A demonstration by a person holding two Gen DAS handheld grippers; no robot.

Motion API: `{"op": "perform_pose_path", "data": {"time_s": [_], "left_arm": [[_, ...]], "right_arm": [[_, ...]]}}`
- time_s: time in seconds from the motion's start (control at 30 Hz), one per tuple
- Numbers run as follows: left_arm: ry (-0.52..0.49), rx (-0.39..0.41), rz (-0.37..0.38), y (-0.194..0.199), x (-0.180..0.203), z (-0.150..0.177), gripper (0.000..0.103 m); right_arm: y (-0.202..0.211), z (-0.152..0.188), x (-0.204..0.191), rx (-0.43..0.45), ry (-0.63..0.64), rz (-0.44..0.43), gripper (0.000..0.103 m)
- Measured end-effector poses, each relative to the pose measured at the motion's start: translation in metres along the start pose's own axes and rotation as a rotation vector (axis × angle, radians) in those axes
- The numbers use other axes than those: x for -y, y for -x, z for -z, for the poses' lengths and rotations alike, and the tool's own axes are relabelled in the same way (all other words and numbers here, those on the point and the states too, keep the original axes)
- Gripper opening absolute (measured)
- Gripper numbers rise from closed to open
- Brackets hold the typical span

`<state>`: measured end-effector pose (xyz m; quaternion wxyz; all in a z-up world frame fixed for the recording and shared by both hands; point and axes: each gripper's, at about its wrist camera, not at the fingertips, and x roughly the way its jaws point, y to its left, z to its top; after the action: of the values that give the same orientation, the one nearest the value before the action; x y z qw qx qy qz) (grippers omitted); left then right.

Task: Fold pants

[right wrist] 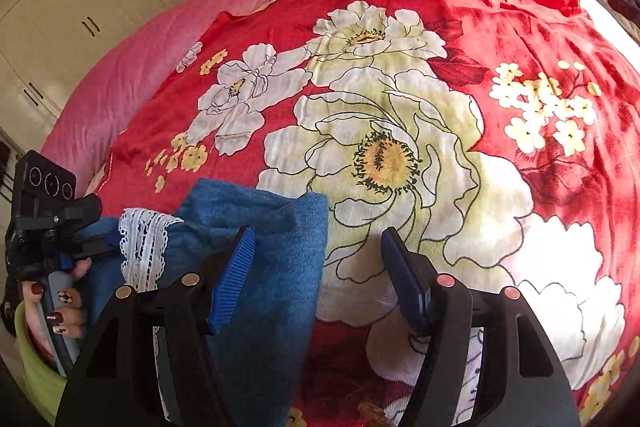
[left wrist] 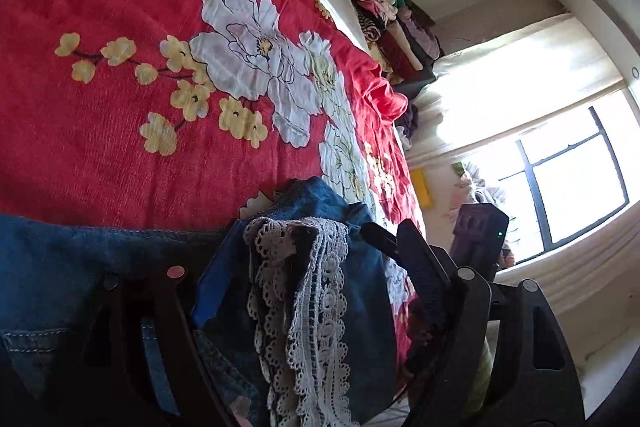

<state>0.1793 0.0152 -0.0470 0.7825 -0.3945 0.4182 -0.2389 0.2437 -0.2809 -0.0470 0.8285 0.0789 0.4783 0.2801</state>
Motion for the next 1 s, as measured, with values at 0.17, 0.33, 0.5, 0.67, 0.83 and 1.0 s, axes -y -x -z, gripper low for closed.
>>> {"op": "perform_pose_path", "data": {"time_s": [0.17,0.33,0.5,0.67,0.83,1.0], "left_arm": [[-0.079,-0.01,-0.117,-0.013,0.012,0.006,0.05],[-0.208,0.005,-0.225,-0.025,0.034,0.01,0.01],[-0.309,0.024,-0.258,-0.029,0.052,0.003,0.011],[-0.254,-0.021,-0.36,-0.046,0.021,0.0,0.024],[-0.282,0.007,-0.378,-0.028,0.025,0.004,0.031],[-0.315,0.036,-0.402,-0.006,0.037,0.014,0.045]], "right_arm": [[-0.004,0.0,-0.001,-0.013,0.015,-0.078,0.033],[0.007,0.001,-0.002,0.036,0.023,-0.105,0.01],[0.012,-0.003,0.004,0.066,0.026,-0.065,0.009],[-0.003,0.0,0.0,0.034,0.054,0.009,0.013],[0.014,0.003,0.001,0.069,0.051,0.059,0.04],[0.049,0.019,-0.003,0.12,0.07,0.083,0.06]]}}
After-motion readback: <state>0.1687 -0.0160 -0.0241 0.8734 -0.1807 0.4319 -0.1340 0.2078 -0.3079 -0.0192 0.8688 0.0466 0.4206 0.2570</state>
